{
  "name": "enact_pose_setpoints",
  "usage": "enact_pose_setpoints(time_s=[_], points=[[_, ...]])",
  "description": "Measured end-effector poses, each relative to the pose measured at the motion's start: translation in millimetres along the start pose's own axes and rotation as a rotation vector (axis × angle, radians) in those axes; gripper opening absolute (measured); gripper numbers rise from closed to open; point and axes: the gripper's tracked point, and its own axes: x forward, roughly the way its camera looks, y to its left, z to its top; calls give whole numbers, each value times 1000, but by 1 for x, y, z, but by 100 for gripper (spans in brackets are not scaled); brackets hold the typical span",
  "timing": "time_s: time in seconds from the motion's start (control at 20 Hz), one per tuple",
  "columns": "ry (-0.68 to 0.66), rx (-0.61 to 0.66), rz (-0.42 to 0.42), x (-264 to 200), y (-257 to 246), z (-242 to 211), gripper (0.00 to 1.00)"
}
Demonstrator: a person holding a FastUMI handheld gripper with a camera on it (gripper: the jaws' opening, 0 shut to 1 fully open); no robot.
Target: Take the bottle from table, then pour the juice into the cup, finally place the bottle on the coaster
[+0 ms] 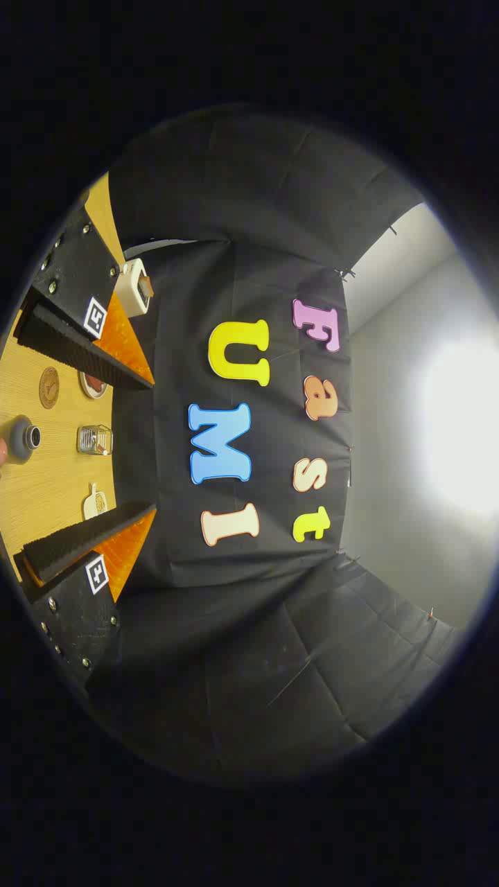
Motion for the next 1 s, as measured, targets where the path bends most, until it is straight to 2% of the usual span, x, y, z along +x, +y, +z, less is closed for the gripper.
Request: enact_pose_setpoints(time_s=[0.25, 0.75, 1.0], points=[[-24, -14, 12, 4, 3, 8, 98], [-30, -1, 41, 4, 7, 1, 97], [-79, -30, 41, 3, 6, -6, 97]])
